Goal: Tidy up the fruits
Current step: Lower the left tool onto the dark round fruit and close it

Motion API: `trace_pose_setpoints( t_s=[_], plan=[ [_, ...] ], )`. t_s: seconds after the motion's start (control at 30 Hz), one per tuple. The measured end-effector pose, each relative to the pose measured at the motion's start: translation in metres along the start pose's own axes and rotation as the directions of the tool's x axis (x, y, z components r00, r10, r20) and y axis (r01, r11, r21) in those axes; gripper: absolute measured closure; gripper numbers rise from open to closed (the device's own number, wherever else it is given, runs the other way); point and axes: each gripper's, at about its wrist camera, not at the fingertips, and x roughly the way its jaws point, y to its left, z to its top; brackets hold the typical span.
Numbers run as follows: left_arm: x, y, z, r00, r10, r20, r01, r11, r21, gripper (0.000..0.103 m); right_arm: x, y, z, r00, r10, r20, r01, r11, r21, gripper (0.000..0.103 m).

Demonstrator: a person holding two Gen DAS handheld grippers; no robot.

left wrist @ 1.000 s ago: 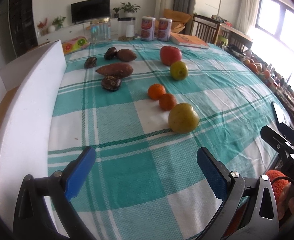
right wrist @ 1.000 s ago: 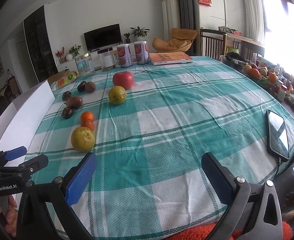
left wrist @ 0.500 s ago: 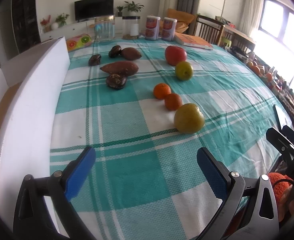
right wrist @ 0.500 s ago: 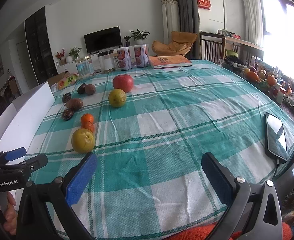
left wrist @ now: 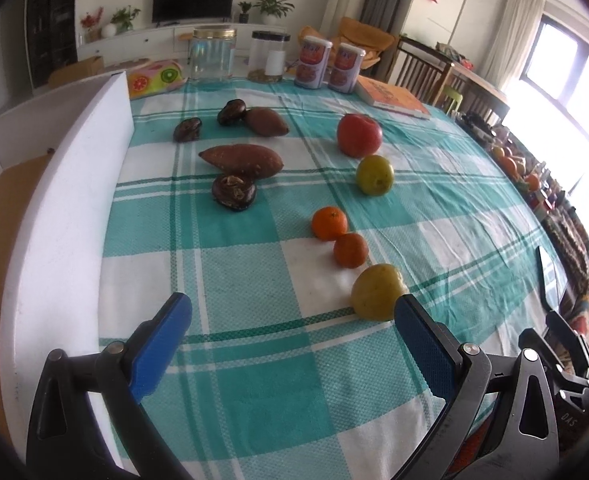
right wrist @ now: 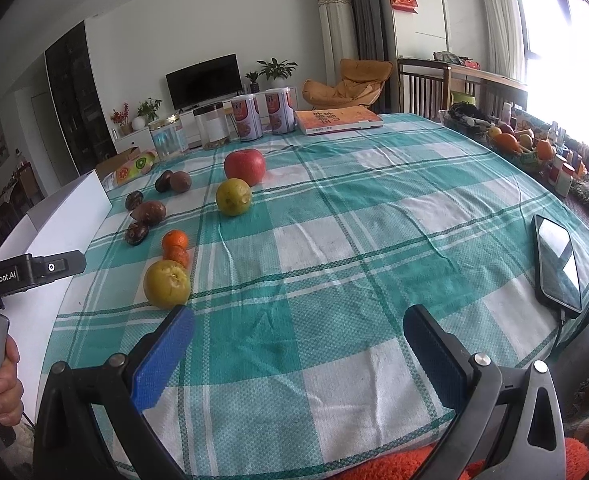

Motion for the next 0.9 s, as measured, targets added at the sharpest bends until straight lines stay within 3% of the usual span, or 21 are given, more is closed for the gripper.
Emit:
trace_pose_setpoints(
  t_s=[0.1, 0.37, 0.53, 0.9],
  plan=[
    [0.013, 0.0, 0.012, 0.999, -0.013, -0.034, 0.012, 1.0, -0.013, 0.001, 0.0, 0.0, 0.0, 1.0, 0.002, -0.002, -0.002, 1.0, 0.0, 0.0],
    [0.052, 0.038, 0.081, 0.998, 0.025, -0.051, -0.036, 0.972, -0.232, 0.002, 0.003, -0.002, 0.001, 1.0, 0.013, -0.006, -0.013, 1.0, 0.011, 0.0],
    [0.091, 0.043, 0.096, 0.984, 0.137, -0.115, -0.155, 0.973, -0.17, 0.002, 0.003, -0.003, 0.0, 1.0, 0.02, -0.001, -0.02, 1.0, 0.015, 0.0],
    [0.126, 0.036, 0.083, 0.972, 0.2, -0.127, -0.208, 0.977, -0.054, 0.002, 0.006, -0.011, -0.001, 0.999, 0.048, -0.016, -0.047, 0.997, 0.056, 0.0]
  ],
)
